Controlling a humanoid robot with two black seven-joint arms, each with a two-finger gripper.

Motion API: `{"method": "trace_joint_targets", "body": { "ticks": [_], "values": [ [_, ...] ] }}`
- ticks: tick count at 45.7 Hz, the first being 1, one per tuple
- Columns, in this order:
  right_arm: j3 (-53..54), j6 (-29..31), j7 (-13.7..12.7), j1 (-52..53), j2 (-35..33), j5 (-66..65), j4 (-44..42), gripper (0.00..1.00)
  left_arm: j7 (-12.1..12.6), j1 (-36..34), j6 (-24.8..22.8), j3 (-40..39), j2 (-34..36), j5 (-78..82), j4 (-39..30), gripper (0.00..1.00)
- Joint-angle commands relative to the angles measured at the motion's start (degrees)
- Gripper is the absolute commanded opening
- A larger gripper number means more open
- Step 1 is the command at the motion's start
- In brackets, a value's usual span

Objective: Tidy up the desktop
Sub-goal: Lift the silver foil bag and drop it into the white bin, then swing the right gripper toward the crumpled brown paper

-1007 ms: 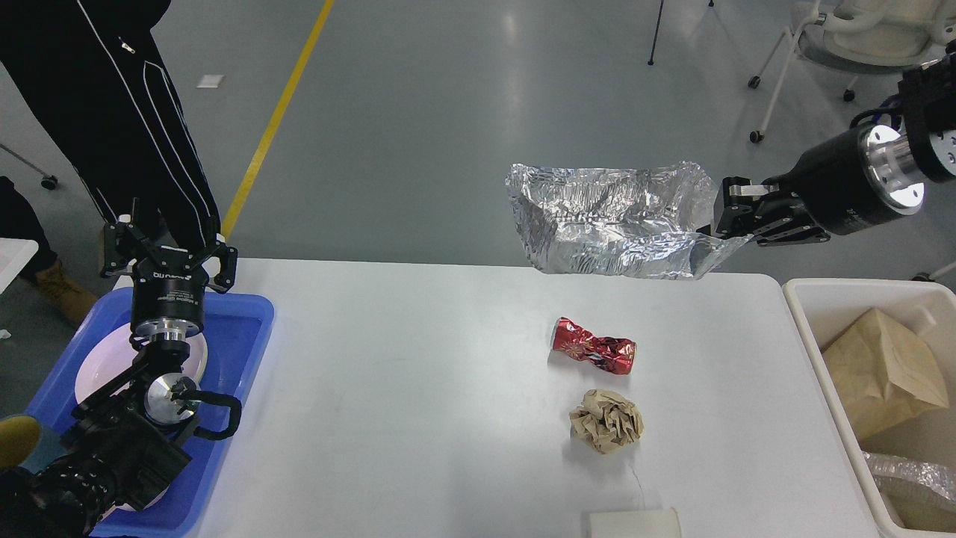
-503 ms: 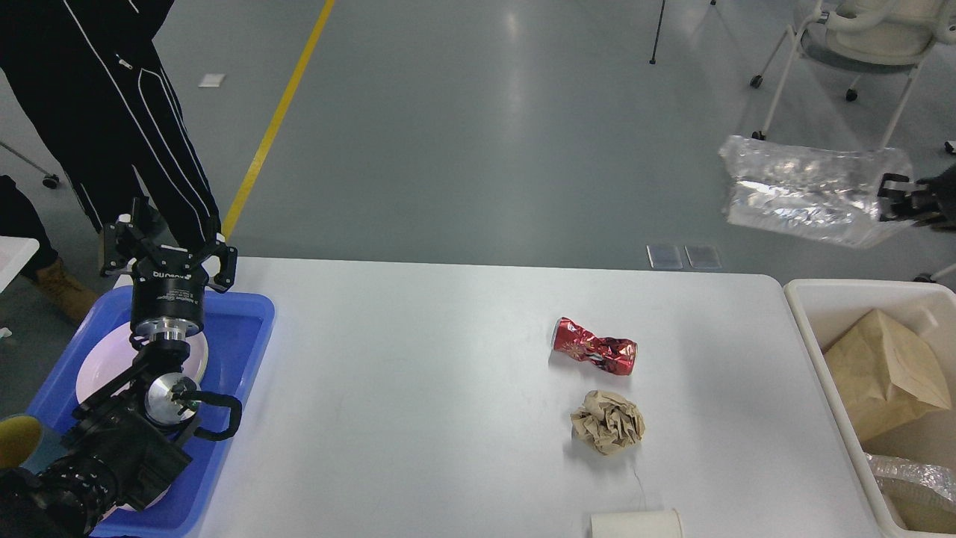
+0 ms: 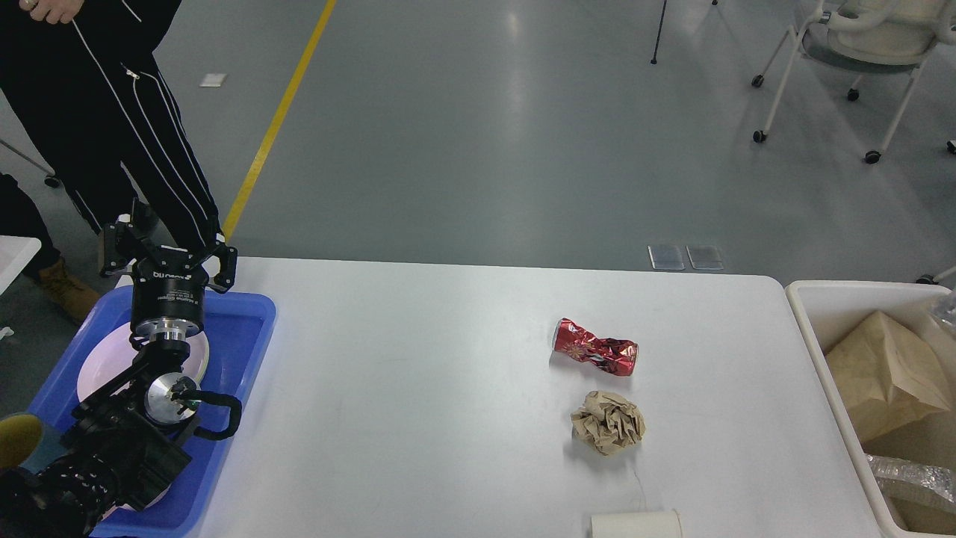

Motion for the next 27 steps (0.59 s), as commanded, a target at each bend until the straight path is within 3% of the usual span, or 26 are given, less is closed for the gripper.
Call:
{"method": "trace_joint_targets", "body": {
  "ticks": [1, 6, 7, 8, 9, 10, 11, 12, 27],
  "values": [
    [1.59, -1.84, -0.62, -5.97, 3.92, 4.34, -2.98, 0.00, 0.00, 0.00, 0.01, 0.00, 0.00, 0.00, 0.00, 0.97],
    [3.96, -2.28, -0.54, -6.59, 4.19, 4.34, -2.98, 0.00, 0.00, 0.00, 0.01, 0.00, 0.00, 0.00, 0.00, 0.97],
    [4.49, -2.19, -0.54, -6.50, 4.19, 4.34, -2.98, 0.07, 0.00, 0.00, 0.01, 0.00, 0.00, 0.00, 0.00, 0.97],
    [5.01, -1.67, -0.45, -6.50, 4.28, 4.42, -2.89, 0.39, 0.00, 0.08, 0.01, 0.00, 0.00, 0.00, 0.00, 0.97],
    [4.67, -1.75, -0.36, -6.50, 4.36, 3.90, -2.98, 0.94, 0.00, 0.00, 0.01, 0.00, 0.00, 0.00, 0.00, 0.97],
    [4.49, -1.92, -0.27, -6.59, 4.63, 3.64, -3.07, 1.00, 0.00, 0.00, 0.01, 0.00, 0.00, 0.00, 0.00, 0.97],
    [4.32, -2.10, -0.10, -6.59, 4.89, 3.11, -3.15, 0.95, 0.00, 0.00, 0.01, 0.00, 0.00, 0.00, 0.00, 0.97],
    [4.23, -2.10, -0.18, -6.59, 5.15, 2.59, -3.15, 1.00, 0.00, 0.00, 0.01, 0.00, 0.00, 0.00, 0.00, 0.97],
    [4.40, -2.10, -0.45, -6.50, 5.33, 1.09, -3.15, 1.00, 0.00, 0.00, 0.01, 0.00, 0.00, 0.00, 0.00, 0.97]
  ]
}}
